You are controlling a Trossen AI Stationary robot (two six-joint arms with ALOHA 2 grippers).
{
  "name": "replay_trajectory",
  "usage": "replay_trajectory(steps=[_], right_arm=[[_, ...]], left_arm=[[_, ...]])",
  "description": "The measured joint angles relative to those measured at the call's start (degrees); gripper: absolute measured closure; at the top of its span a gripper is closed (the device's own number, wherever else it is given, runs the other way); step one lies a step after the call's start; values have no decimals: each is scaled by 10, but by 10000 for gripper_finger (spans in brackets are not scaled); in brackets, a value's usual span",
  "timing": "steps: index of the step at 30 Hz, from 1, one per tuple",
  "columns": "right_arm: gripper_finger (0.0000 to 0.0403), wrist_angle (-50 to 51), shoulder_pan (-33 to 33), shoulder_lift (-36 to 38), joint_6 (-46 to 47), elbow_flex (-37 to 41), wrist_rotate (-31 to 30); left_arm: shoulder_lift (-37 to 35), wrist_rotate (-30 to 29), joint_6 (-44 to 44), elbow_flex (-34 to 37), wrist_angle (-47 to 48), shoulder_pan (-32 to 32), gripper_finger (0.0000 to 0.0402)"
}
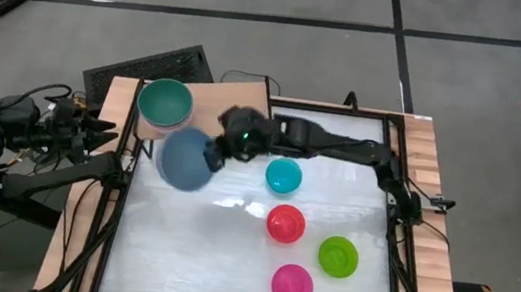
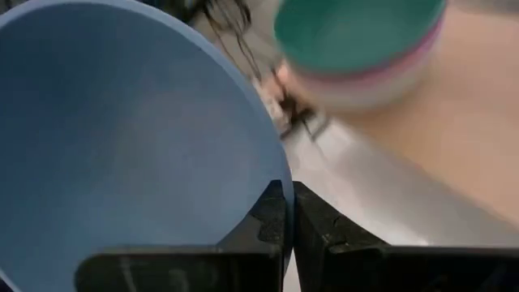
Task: Place and stack bowls onto a shelf
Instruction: Stack the big blue bowl on top of the big dark green bowl on the shelf
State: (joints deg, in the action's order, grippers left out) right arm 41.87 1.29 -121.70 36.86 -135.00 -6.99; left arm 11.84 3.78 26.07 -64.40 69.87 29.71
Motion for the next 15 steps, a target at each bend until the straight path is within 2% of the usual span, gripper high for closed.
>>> replay_trajectory(steps=[7,15], right_arm=[[376,-184,41,0,-14,0,-7],[376,-257,86,-14,-34,1,-7]], left_arm=[[0,-1,5,0,-1,0,198],[0,-18,5,0,-1,0,198]])
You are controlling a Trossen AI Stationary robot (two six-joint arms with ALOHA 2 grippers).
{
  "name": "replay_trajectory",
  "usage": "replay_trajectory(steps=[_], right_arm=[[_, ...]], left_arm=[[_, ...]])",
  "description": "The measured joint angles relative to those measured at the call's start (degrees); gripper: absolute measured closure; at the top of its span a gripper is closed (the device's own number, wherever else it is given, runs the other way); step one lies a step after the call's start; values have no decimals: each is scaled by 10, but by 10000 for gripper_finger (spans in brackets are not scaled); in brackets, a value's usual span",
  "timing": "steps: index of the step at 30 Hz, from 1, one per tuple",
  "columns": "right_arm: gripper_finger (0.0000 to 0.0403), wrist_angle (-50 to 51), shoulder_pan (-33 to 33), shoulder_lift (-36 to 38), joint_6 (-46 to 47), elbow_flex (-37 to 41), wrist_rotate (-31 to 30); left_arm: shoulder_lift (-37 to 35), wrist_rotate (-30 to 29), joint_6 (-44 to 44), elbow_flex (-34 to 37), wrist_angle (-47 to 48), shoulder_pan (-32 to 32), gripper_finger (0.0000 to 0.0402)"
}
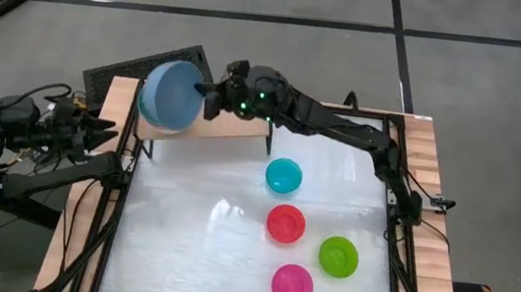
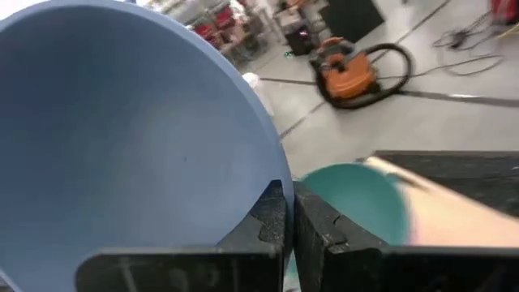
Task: Place and stack bowls onto a shelf
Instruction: Stack the big blue bowl on top of the big dark green bowl on the shelf
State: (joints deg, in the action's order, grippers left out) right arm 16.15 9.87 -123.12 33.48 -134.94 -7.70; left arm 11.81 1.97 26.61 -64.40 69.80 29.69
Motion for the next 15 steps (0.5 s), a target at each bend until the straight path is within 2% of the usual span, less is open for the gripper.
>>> replay_trajectory(steps=[8,15], right_arm=[[376,-22,39,-18,-10,11,-1],[376,-82,45,-77,2,9,18]], left_arm=[[0,-33,0,0,0,0,198],[0,-42,2,0,2,0,198]])
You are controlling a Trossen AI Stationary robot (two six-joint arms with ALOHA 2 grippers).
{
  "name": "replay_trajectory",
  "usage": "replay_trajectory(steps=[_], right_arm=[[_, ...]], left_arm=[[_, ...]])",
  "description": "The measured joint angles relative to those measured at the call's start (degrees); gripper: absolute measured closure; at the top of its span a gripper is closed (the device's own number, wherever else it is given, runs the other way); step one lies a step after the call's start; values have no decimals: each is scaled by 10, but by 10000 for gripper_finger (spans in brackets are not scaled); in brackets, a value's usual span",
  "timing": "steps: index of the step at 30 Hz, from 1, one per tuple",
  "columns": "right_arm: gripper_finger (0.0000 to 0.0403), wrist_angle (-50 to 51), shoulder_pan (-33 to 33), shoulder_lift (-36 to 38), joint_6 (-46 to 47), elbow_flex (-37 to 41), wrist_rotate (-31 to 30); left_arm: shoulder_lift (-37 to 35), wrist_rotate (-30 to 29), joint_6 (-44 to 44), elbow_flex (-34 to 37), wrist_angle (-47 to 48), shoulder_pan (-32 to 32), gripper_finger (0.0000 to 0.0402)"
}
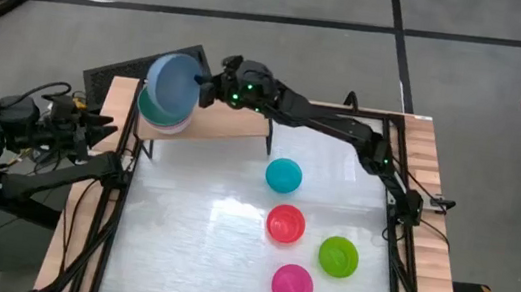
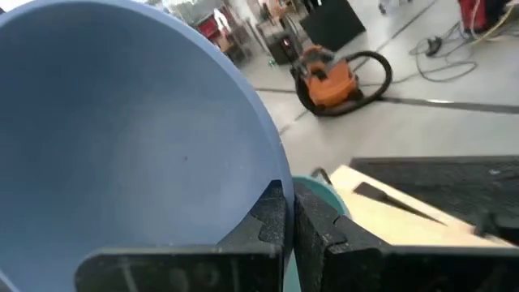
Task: Place and stack bowls onto a shelf
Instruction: Stack the big blue bowl on top of the big dark green bowl on the shelf
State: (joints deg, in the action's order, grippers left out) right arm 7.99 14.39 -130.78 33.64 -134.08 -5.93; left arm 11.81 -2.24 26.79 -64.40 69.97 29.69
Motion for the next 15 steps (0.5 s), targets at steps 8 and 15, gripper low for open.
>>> replay_trajectory(steps=[8,15], right_arm=[[376,-4,7,-28,15,2,21],[376,8,14,-27,6,1,28]], left_arm=[[0,-5,0,0,0,0,198],[0,-15,0,0,1,0,198]])
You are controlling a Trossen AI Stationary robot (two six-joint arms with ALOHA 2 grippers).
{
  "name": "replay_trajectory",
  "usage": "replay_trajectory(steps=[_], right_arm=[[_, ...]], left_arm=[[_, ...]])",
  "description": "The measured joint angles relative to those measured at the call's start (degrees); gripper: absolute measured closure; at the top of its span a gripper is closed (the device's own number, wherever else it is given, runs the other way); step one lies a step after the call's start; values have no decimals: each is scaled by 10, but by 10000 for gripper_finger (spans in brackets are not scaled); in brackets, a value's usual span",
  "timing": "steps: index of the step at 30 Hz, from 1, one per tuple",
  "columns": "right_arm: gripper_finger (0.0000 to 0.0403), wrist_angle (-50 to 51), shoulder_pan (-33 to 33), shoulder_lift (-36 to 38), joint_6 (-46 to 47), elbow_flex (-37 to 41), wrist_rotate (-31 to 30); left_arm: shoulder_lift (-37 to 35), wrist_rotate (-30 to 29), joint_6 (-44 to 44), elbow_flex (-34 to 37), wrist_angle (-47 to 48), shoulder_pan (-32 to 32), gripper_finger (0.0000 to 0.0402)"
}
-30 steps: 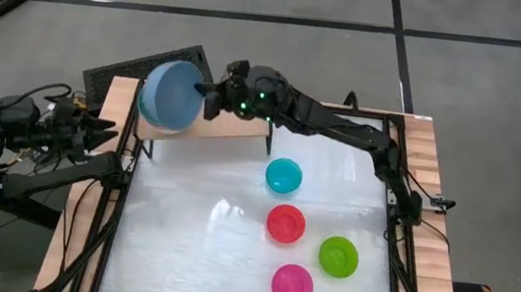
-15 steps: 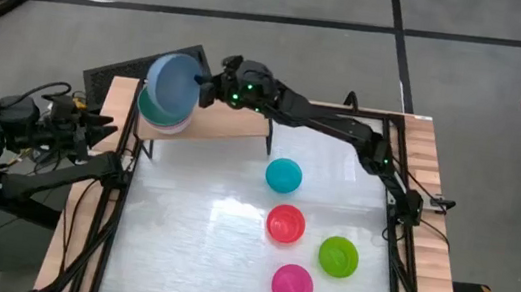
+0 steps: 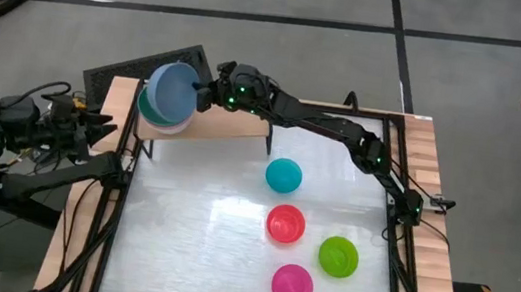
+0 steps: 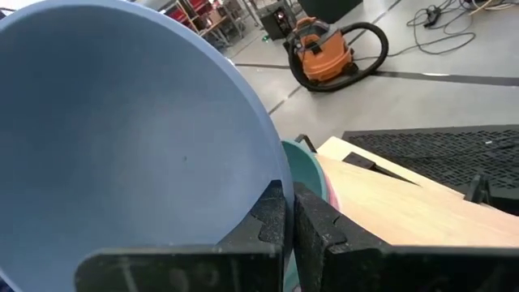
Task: Place and stack bowls onto a shelf
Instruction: Stack the big blue bowl on top of the big dark green bowl on the shelf, then put the small blue bowl on the shelf
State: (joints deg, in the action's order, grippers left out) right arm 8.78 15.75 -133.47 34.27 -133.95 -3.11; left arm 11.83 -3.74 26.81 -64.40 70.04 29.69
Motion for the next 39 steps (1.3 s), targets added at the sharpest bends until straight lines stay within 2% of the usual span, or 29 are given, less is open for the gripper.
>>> replay_trajectory(steps=[22,30,39], right_arm=[[375,38,1,0,-1,0,17],[307,22,2,0,-3,0,18],[254,4,2,0,-17,0,19]], left_arm=[[0,-1,-5,0,0,0,198],[0,-1,-4,0,0,0,198],[0,-1,-1,0,0,0,198]])
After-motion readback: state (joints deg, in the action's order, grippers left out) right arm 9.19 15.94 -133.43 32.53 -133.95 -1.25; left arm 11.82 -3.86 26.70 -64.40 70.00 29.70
